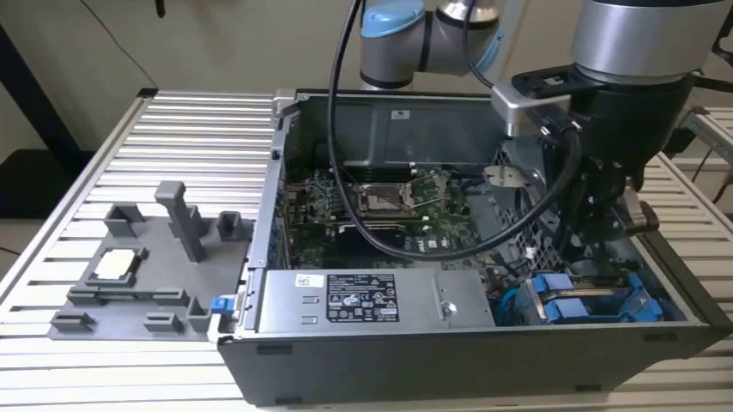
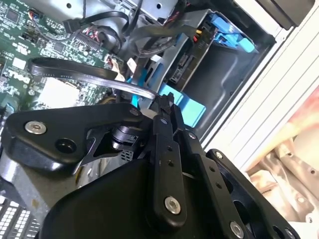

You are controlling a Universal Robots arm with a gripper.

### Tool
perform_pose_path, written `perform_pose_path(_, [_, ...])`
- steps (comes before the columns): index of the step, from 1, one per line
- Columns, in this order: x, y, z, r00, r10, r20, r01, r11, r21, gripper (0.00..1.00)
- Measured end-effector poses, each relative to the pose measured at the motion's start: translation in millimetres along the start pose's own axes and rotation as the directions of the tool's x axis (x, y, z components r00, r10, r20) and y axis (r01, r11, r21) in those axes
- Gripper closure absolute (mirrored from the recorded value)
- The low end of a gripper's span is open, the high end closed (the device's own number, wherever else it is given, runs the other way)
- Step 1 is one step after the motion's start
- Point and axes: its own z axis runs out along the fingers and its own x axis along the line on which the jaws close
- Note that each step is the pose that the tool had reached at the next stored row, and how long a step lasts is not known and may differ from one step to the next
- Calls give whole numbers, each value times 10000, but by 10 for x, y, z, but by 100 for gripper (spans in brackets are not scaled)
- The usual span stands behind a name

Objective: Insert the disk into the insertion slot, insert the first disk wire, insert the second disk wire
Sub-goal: 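Insert the second disk wire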

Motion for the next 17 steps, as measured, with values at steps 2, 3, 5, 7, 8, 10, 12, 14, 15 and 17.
perform_pose_path(2, [37, -17, 5, 10000, -3, 3, 3, 10000, -29, 84])
perform_pose_path(3, [54, -24, 8, 10000, -4, 8, 4, 10000, -40, 84])
perform_pose_path(5, [85, -38, 14, 10000, -2, 29, 2, 10000, -50, 84])
perform_pose_path(7, [118, -52, 19, 10000, -1, 43, 2, 10000, -62, 84])
perform_pose_path(8, [134, -58, 22, 10000, -1, 50, 2, 10000, -68, 84])
perform_pose_path(10, [142, -59, 23, 10000, 0, 53, 1, 10000, -69, 84])
perform_pose_path(12, [142, -59, 23, 10000, 1, 54, 0, 10000, -69, 84])
perform_pose_path(14, [144, -59, 24, 9999, 8, 109, -8, 10000, -70, 84])
perform_pose_path(15, [143, -59, 25, 9997, 30, 250, -28, 10000, -68, 84])
perform_pose_path(17, [143, -59, 26, 9982, 89, 601, -85, 9999, -67, 84])
